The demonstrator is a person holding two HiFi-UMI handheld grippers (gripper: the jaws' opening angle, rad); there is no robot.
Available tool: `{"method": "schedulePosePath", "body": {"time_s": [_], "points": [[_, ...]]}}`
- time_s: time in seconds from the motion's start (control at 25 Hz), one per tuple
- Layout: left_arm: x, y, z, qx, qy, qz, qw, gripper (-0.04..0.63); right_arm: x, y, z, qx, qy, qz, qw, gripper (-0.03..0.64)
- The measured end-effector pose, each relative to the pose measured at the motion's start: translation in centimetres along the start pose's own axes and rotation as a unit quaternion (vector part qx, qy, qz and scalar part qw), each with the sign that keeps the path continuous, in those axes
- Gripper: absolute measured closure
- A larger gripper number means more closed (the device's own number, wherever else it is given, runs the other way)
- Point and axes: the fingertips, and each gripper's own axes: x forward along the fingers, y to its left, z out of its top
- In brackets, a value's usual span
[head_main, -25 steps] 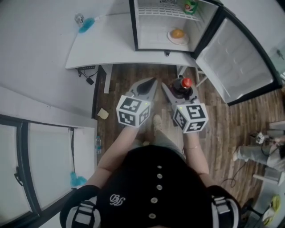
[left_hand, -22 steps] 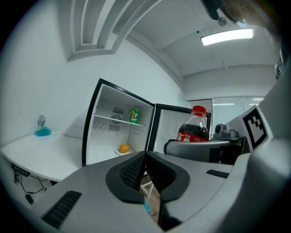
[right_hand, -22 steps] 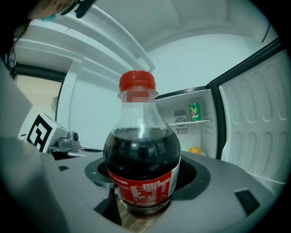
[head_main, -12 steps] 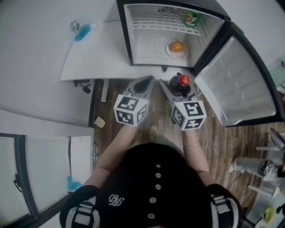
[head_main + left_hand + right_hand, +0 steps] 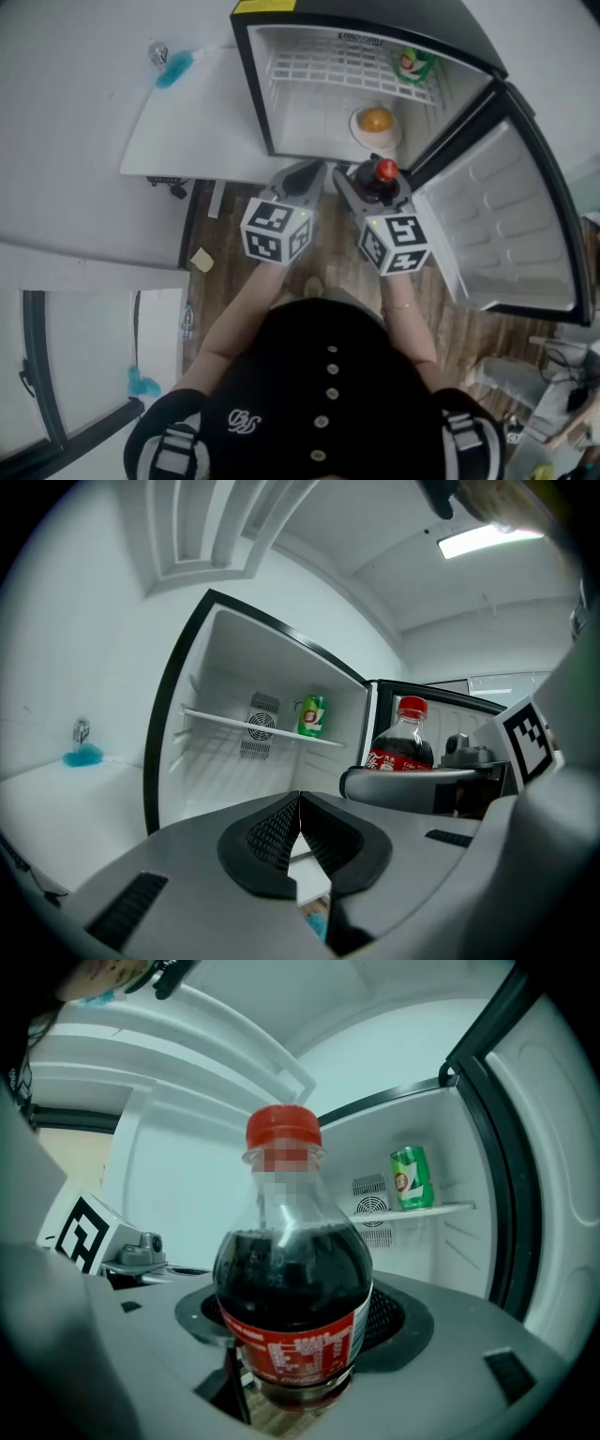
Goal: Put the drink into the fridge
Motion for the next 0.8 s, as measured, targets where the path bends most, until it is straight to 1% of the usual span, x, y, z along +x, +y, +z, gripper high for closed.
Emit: {"method": "schedulePosePath", "body": {"time_s": [0.28,0.44,0.8], "points": [[2.6,1.2,-0.5,0.000,0.010,0.020,0.9997,0.588,2.3,-2.2,-0.5,0.004,0.008,0.012,1.000,0.294],[3.1,1.9,-0.8,-0.003,0.015,0.027,0.9995,0.589,2.8,-2.5,-1.0,0.005,0.016,0.017,1.000,0.293],[3.4,2.5,-1.3,-0.008,0.024,0.023,0.9994,0.589,3.7,-1.9,-2.0,0.012,0.031,0.015,0.999,0.295]]}}
